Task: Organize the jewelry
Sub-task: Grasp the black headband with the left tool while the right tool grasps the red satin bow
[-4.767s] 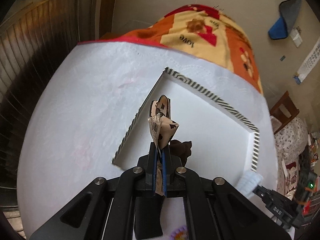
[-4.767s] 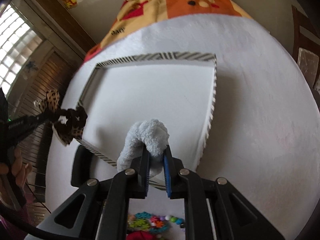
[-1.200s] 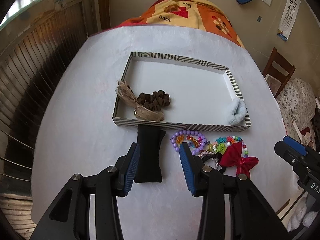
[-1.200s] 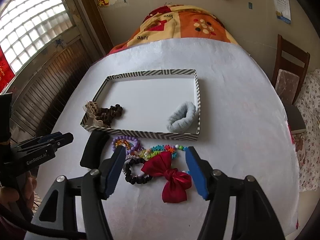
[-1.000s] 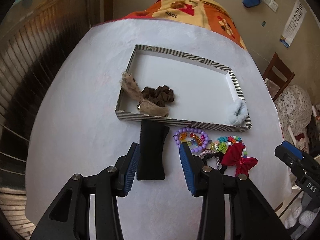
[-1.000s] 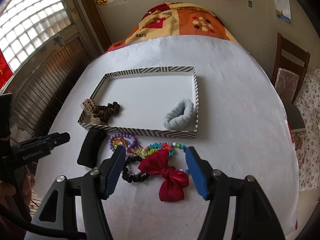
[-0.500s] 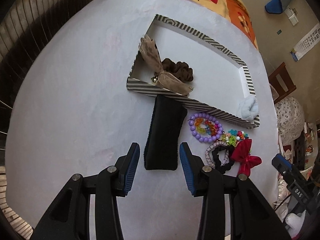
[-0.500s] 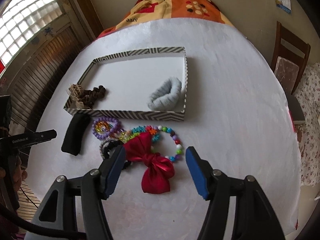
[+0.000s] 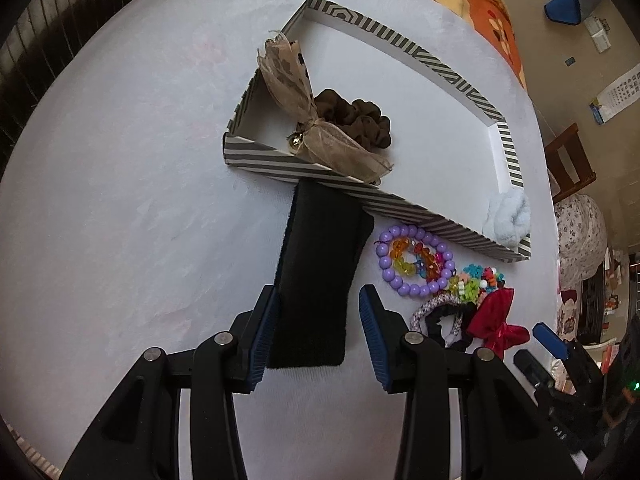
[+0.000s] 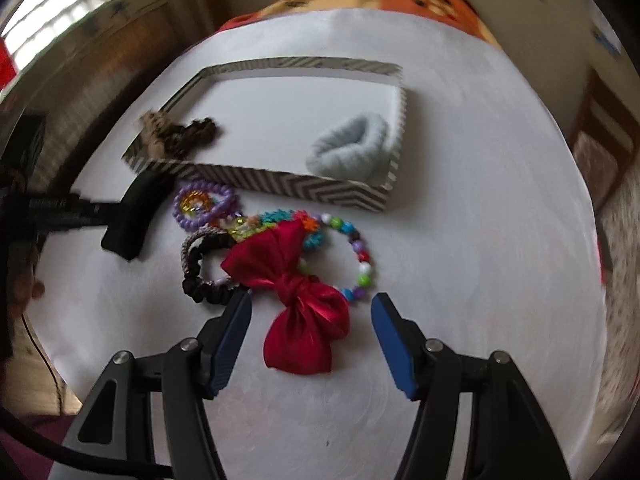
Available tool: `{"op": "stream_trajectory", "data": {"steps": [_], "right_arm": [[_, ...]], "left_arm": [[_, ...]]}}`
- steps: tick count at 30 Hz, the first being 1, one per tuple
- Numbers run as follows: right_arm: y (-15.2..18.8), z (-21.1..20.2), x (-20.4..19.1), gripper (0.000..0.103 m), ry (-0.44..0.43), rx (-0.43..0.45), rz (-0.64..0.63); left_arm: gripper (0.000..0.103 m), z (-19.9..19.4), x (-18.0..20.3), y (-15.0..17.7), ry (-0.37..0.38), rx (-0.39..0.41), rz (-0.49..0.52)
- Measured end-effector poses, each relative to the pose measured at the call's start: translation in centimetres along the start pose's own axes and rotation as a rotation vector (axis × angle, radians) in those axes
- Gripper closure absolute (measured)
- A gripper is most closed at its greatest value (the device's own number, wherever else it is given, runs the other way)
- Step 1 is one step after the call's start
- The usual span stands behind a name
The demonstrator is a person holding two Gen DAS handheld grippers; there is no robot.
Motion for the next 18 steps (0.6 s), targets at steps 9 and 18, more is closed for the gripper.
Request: {"op": "stream_trajectory", "data": {"steps": [9,18], "right_arm": [[-1.3,2.5,-1.1,0.038,-0.016,-0.071,-0.161],[-1.2,3.8,-0.7,0.038,-0.038,-0.086,-0.167]], "left_arm": [[0.071,1.7,0.1,-0.8,-0.040,-0.021,0.001],[0.070,2.3,0.8,-1.5,-0.100,-0.014,0.032]]}}
Point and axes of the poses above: each gripper's, at about its wrist camera, not at the fingertips, and z roughly the way its jaws point, x to its right, y to its underside, the point moved 2 cm from there along z, roughly the way its jaws point, and after that the axes turned 4 degrees about -y, right-handed, at the moved point
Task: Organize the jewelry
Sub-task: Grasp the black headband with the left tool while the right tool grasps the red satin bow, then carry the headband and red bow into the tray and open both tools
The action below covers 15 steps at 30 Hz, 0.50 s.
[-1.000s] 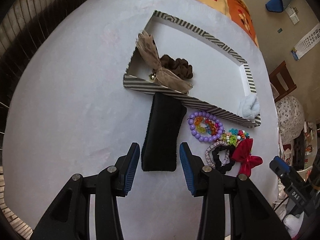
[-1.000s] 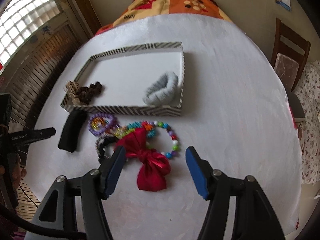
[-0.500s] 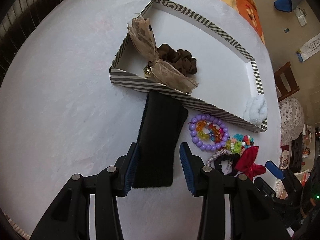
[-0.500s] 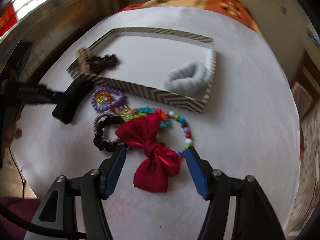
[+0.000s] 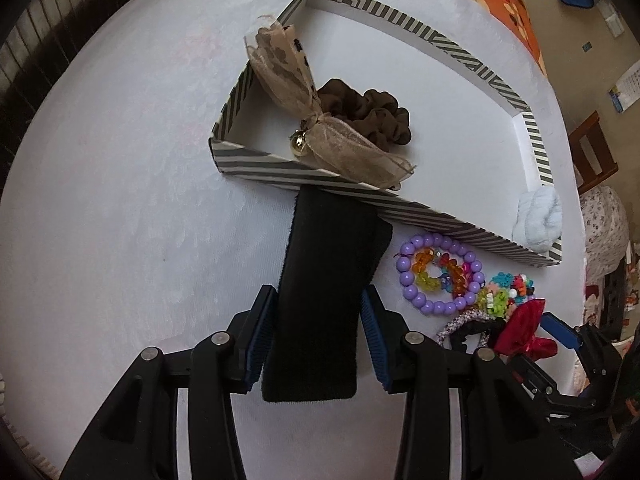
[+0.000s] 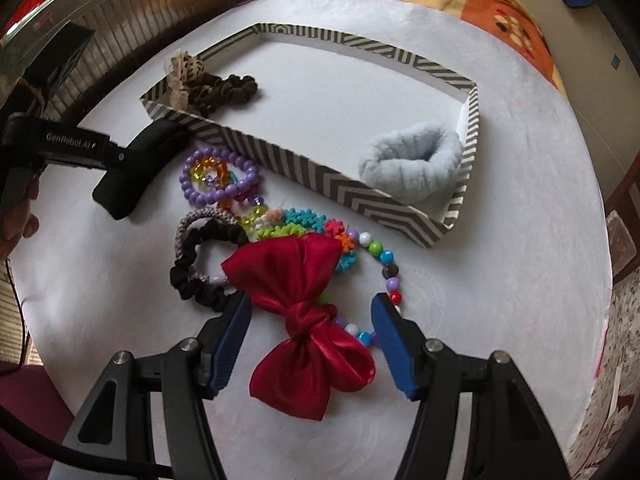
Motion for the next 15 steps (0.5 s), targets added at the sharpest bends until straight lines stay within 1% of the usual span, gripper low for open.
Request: {"op": "stream_trajectory", "data": {"steps": [3,5,7,8,9,10,12,13,14,15], "right_arm": [[0.1,0.5,-0.3,0.038,0.007,-0.010,-0.029],[0.3,0.6,-0.6,0.044,0.002,-0.005,-0.057],[0.5,0.8,-0.7,0.069,0.000,-0.014,-0.062],[0.6,1.0,-0.6,0.074,0.008,-0.017,-0.063],[0.7,0.9,-0.6,0.082,0.010,-0.011,-0.067],[0.7,0.8,-0.5,0.087,0.000,-0.015,-0.060],[0.9,0.4,-0.3,0.088,-0.016,-0.007,-0.029],[0.9,0.0,-0.1,0.088,-0.029,0.003,-0.007],[0.9,-0.5,0.1,0.088,-0.039,0.017,0.009],[0.9,-1.1,0.2,0.088,-0.051,0.033,0.026]], "left_arm": [[0.070,0.1,0.2,-0.1,-0.012,0.000,0.005],[0.070,0.1,0.3,0.0,-0.018,0.006,0.011],[0.070,0.1,0.4,0.1,-0.026,0.012,0.023],[0.071,0.1,0.5,0.1,-0.029,0.016,0.027],[0.072,0.1,0.6,0.2,-0.029,0.023,0.028],[0.075,0.1,0.5,0.2,-0.021,0.031,0.022],[0.088,-0.2,0.0,0.4,-0.007,0.047,0.012],[0.091,-0.4,-0.2,0.5,0.002,0.055,0.006],[0.099,-0.7,-0.4,0.5,0.004,0.062,0.003],[0.100,-1.1,-0.5,0.6,0.002,0.067,0.005]]}}
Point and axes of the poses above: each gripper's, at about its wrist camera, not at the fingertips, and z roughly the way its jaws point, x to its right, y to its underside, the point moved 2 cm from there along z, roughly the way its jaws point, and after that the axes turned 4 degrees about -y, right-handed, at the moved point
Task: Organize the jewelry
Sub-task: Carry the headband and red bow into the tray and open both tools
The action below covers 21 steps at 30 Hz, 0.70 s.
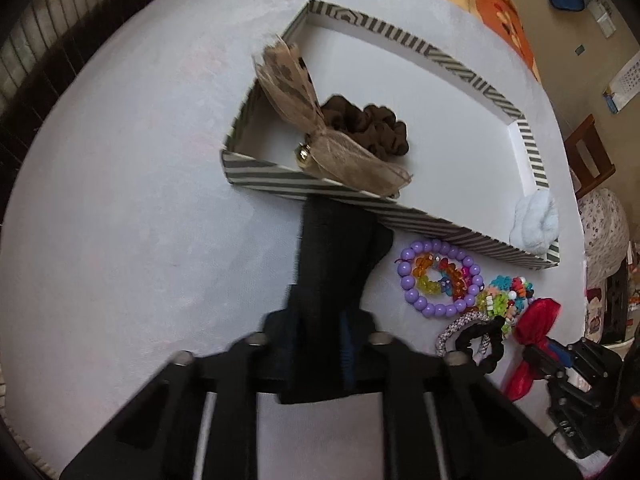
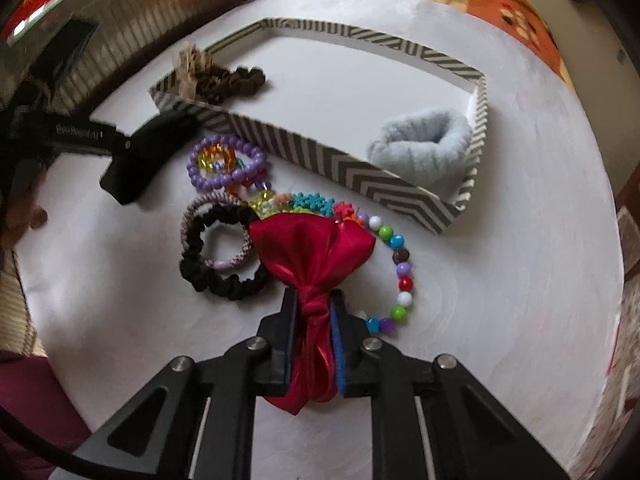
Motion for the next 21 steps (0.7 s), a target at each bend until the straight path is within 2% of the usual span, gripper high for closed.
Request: {"op": "stream_trajectory", "data": {"steps": [8,15,21], "right_arm": [[-1.2,-3.7,-0.1,0.088,-0.075,0.103,0.102],[-2.9,-4.6,-0.3,0.088,-0.079,0.151,0.139],[-4.5,-4.8,-0.2,0.088,-0.070,0.171,0.151]], "left_arm": [[0.100,-3.3,0.0,0.2,0.059,0.052,0.007],[0.100,-6.3,0.8,-0.6,0.086,0.115,0.040],[0.100,-6.8,1.2,-2.1,0.073,0.143,0.044]]}}
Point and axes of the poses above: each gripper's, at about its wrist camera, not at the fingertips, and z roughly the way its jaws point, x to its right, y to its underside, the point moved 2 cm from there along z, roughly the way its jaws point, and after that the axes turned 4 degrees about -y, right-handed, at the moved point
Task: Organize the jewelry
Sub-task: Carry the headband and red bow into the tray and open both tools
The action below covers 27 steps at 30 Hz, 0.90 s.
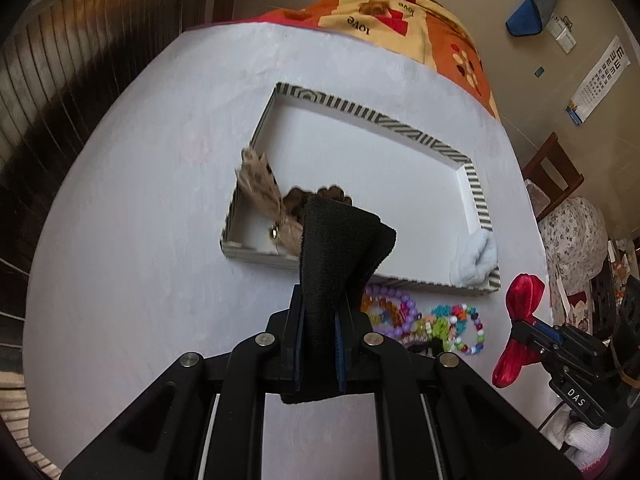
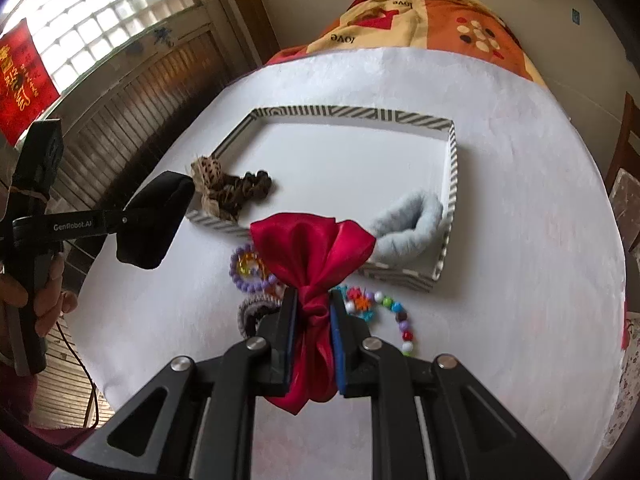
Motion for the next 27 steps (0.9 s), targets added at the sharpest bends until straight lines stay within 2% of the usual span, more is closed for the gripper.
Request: {"op": "stream_trajectory", "data": {"steps": [15,27], "right_arm": [[-5.2,1.9,2.1,0.088,0.023,0.022,0.012],[-11.2,5.7,5.8,0.087,0.032,0.023,0.074]], "left_arm": [[0.100,1.2,0.6,-5.4,-0.070,0.044,0.026],[0.100,5.9,0.7,-10.9,-0.109,0.002,0.015]]}}
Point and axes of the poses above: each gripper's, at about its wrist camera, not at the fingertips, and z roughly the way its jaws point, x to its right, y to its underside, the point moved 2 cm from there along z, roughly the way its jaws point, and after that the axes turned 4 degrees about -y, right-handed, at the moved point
